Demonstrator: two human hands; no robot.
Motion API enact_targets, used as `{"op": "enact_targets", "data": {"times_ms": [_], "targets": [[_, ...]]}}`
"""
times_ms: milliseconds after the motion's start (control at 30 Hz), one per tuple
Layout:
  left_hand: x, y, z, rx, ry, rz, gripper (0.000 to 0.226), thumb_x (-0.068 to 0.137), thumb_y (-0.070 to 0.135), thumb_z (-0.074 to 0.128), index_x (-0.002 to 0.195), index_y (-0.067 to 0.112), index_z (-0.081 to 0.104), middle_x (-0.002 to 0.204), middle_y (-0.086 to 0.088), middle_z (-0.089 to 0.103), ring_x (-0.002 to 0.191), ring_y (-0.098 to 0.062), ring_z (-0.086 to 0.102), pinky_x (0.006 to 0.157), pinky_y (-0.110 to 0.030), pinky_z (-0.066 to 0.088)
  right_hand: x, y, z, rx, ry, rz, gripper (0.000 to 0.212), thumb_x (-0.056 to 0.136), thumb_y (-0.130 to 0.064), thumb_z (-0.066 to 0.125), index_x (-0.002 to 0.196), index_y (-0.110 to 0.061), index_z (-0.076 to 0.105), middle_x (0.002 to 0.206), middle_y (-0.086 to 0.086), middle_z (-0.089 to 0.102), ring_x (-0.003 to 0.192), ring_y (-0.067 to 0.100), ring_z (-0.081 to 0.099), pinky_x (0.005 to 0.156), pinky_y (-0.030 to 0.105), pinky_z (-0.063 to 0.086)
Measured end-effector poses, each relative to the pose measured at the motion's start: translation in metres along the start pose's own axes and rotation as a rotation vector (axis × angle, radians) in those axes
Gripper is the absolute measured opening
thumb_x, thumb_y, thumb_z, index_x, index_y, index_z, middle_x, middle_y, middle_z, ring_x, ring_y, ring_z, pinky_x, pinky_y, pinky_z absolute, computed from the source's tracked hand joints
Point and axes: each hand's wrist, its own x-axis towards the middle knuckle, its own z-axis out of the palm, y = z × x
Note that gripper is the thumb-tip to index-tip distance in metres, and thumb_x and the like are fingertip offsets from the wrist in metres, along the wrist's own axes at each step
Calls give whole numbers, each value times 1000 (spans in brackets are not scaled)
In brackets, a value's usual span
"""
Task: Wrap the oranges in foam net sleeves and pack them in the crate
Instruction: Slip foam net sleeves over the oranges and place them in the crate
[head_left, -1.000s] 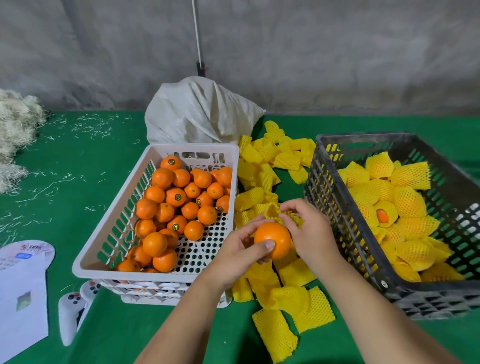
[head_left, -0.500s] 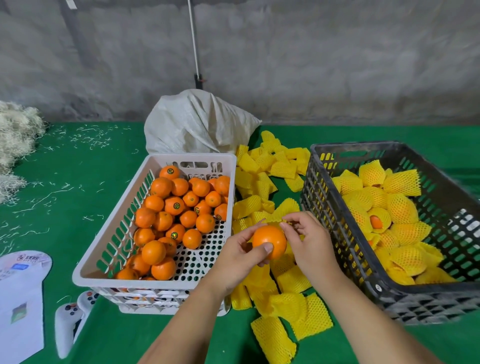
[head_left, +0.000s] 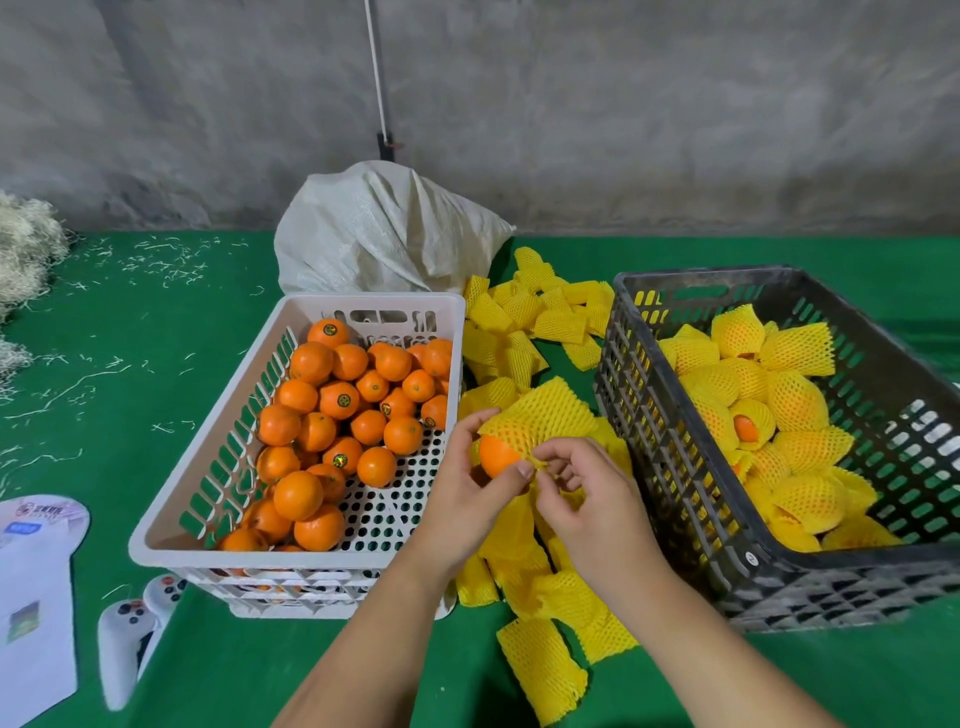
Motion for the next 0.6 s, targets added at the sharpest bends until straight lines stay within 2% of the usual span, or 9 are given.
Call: {"op": "enact_targets", "data": {"times_ms": [67,100,200,267,367,433,500,600], "targets": [[-2,-1,-4,-47,-69,-43,65,92,6,74,144,36,50,104,9,72,97,-18,71,91,-40,62,1,3,3,2,10,26,31,89,-9,75,114,-22,61,101,-14,54,94,4,53,76,12,44],[-2,-1,-7,-59,-90,-61,68,91,1,72,146,34,50,104,5,73,99,-22,72,93,-41,61,1,5,3,14,15,51,36,88,-11,75,117,-23,57,104,-10,52,94,6,53,77,15,46],[-4,-1,-9,-40,-99,-76,71,93,-10,70,148,28,48,102,-21,68,94,-29,75,92,-39,61,4,9,-2,62,19,107,38,93,-13,72,127,-22,57,110,-8,48,90,13,55,79,26,53],[-5,0,-9,-36,-99,-78,72,92,-3,75,150,29,47,98,-27,68,91,-24,74,96,-42,60,6,9,-7,68,7,88,36,96,-16,69,129,-25,60,114,-13,46,90,13,58,81,28,54],[-4,2,-9,-50,-118,-91,74,85,17,85,149,32,51,96,-23,69,91,-20,72,96,-39,59,11,6,-17,139,5,97,29,95,-27,69,123,-34,67,121,-16,45,95,10,57,83,20,51],[-4,6,-9,-70,-134,-96,75,80,24,88,147,29,52,109,-11,76,98,-23,73,92,-37,60,13,6,-22,215,-21,131,29,91,-37,67,120,-38,68,129,-15,46,112,4,55,93,21,48],[-5,9,-10,-102,-150,-102,81,77,31,90,148,24,51,125,-3,74,108,-26,73,93,-37,60,14,7,-23,278,-70,164,30,92,-35,68,121,-38,68,132,-15,54,122,2,54,101,30,48],[-3,10,-11,-128,-138,-104,78,78,35,89,146,22,51,142,-7,60,115,-31,71,93,-40,60,13,8,-22,416,-91,254,34,92,-24,73,121,-42,70,126,-10,67,117,9,64,98,36,55]]}}
